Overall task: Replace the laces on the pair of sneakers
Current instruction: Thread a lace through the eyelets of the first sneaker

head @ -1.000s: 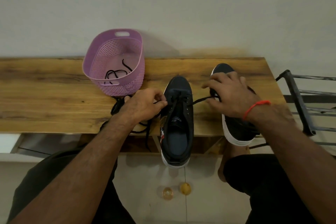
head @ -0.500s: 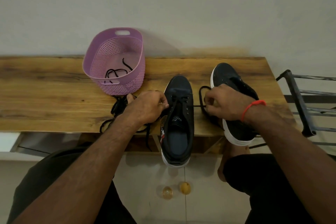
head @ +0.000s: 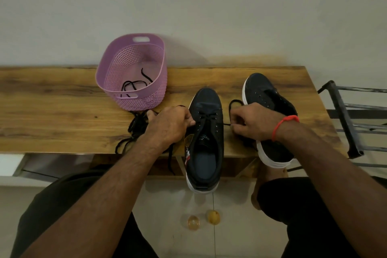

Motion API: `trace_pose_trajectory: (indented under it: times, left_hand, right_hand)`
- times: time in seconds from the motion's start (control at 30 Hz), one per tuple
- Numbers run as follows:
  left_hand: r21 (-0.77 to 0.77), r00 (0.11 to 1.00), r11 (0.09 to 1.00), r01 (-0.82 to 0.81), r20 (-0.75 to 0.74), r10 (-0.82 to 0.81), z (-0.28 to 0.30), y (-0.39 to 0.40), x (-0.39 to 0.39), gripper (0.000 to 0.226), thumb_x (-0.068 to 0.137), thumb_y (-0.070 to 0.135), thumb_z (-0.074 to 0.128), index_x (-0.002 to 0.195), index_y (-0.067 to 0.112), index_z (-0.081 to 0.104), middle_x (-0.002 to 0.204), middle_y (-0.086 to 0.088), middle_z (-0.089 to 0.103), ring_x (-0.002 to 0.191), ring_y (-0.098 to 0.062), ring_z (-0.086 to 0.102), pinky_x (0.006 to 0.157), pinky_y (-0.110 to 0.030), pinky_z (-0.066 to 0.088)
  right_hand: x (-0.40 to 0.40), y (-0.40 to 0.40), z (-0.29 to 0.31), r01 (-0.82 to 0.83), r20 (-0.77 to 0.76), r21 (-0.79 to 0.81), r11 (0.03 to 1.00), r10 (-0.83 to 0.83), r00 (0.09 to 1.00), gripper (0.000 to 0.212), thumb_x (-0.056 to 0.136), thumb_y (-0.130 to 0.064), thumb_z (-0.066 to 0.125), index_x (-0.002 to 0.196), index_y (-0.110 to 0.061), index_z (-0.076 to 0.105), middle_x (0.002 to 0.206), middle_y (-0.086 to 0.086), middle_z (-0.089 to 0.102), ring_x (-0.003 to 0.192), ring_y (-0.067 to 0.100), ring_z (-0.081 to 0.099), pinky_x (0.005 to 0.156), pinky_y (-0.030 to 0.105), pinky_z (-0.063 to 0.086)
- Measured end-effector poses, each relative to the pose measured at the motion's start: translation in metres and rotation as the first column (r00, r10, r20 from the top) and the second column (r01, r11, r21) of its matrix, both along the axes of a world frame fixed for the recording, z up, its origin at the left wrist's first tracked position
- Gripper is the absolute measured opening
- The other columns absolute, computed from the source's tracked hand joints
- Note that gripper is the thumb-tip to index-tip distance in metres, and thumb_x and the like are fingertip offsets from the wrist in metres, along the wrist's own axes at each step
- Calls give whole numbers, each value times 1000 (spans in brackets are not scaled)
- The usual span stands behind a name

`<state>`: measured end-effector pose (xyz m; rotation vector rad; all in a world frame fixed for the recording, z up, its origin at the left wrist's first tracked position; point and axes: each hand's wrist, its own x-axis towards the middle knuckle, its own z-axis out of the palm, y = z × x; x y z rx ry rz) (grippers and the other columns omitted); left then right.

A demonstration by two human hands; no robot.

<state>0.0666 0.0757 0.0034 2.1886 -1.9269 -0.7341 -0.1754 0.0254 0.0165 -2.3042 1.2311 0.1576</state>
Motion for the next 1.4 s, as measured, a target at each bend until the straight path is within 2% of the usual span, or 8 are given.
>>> trace_pose_trajectory:
  times: [0.17,0.47,0.67,0.77,0.9,1.03,1.17,1.4]
  left_hand:
    - [7,994,1000,-24,-110,24,1,0,-1,12,97,52,59,94,40,63,95,19,62,104,-9,52,110,-59,24]
    - [29,990,997,-69,-123,72,0,-2,-5,14,98,42,62,87,33,63,86,14,67,94,-8,61,109,-57,37]
    - [30,956,996,-89,-279,94,4,3,-7,4,98,28,63,95,29,62,83,5,70,81,-11,68,76,-33,57]
    - [57,888,990,-128,-438,140,11,4,-2,6,100,21,62,105,21,64,86,-2,72,78,-13,69,69,-26,55]
    - [75,803,993,-93,-584,119,24,6,-1,14,101,20,60,106,13,71,86,-4,73,73,-13,69,76,-28,56]
    - [80,641,991,-105,-756,129,47,11,-3,21,104,20,55,105,9,73,83,-2,74,68,-12,66,65,-21,54]
    - [88,424,981,-170,-893,154,81,12,-7,25,105,24,54,107,7,72,84,-4,75,66,-12,66,68,-27,58]
    - [-39,396,987,-153,-918,25,183,12,-15,28,106,28,51,115,10,70,100,-9,77,75,-16,72,70,-31,61]
  right_hand:
    - [13,12,-11,48,185,-80,996,-32,982,16,97,-37,59,109,-27,60,93,-10,60,86,6,58,74,23,50]
    - [21,12,-11,-26,187,-210,977,66,980,8,100,-24,53,95,-18,51,82,-9,50,76,11,50,68,26,43]
    - [18,10,-11,117,261,-85,990,-91,961,9,100,-24,57,100,-18,63,83,-6,64,76,7,60,70,26,53]
    - [19,8,-8,295,392,249,923,-374,841,7,98,-18,60,100,-17,67,76,-4,69,60,5,62,54,19,51]
    - [24,8,10,218,491,614,759,-583,647,16,95,-12,63,107,-2,68,75,4,67,56,10,58,53,24,52]
    - [29,10,41,131,583,688,714,-651,486,21,98,-12,59,106,6,66,74,8,65,56,13,57,52,24,52]
    - [27,16,74,80,649,696,713,-673,354,21,100,-19,57,96,-2,68,75,9,65,59,16,59,54,26,53]
    - [26,22,164,80,735,641,763,-641,221,26,97,-25,62,104,-1,68,80,9,67,67,18,63,63,31,58]
